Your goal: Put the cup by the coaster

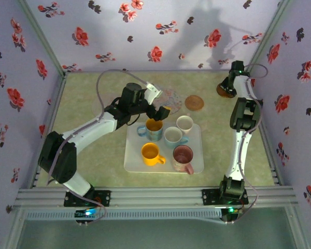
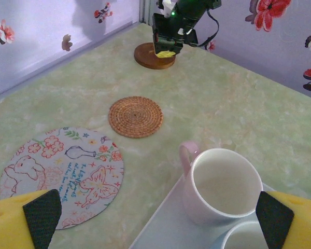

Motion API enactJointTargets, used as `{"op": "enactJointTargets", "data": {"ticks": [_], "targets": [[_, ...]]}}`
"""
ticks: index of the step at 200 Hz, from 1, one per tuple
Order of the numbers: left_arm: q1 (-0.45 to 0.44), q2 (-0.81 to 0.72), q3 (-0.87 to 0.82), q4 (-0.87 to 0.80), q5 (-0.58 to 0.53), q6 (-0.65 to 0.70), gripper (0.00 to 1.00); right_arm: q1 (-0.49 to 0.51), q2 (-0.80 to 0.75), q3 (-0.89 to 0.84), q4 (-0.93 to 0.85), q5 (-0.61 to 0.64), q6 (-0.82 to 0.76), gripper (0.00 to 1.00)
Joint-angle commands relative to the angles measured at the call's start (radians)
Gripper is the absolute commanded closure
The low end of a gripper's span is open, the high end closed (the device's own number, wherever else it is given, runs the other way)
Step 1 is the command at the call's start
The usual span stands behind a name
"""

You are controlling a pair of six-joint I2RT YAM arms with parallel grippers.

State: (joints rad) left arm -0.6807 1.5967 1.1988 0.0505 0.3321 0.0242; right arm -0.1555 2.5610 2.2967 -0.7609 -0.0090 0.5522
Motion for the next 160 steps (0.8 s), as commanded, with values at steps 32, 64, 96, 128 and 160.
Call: {"op": "enactJointTargets", "data": {"ticks": [32, 64, 96, 128, 160], "targets": [[-0.008, 0.039, 0.048, 0.002, 0.002, -0.002, 0.00, -0.006, 0.001, -0.028, -0.125, -0.045, 0.024, 1.00], [-0.008, 0.036, 0.042, 0.002, 0.003, -0.001, 0.01, -0.003, -0.081, -0.171, -0.081, -0.043, 0.016, 1.00], [-0.008, 0.024, 0.029, 0.002, 0.003, 0.000, 0.01, -0.001, -0.152, -0.282, -0.061, -0.049, 0.001, 1.00], [-0.010, 0.011, 0.018, 0.005, 0.003, 0.000, 0.00, 0.004, -0.220, -0.384, -0.039, -0.049, -0.008, 1.00], [-0.011, -0.007, 0.002, 0.006, 0.001, 0.002, 0.00, 0.015, -0.272, -0.471, -0.023, -0.055, -0.034, 1.00]]}}
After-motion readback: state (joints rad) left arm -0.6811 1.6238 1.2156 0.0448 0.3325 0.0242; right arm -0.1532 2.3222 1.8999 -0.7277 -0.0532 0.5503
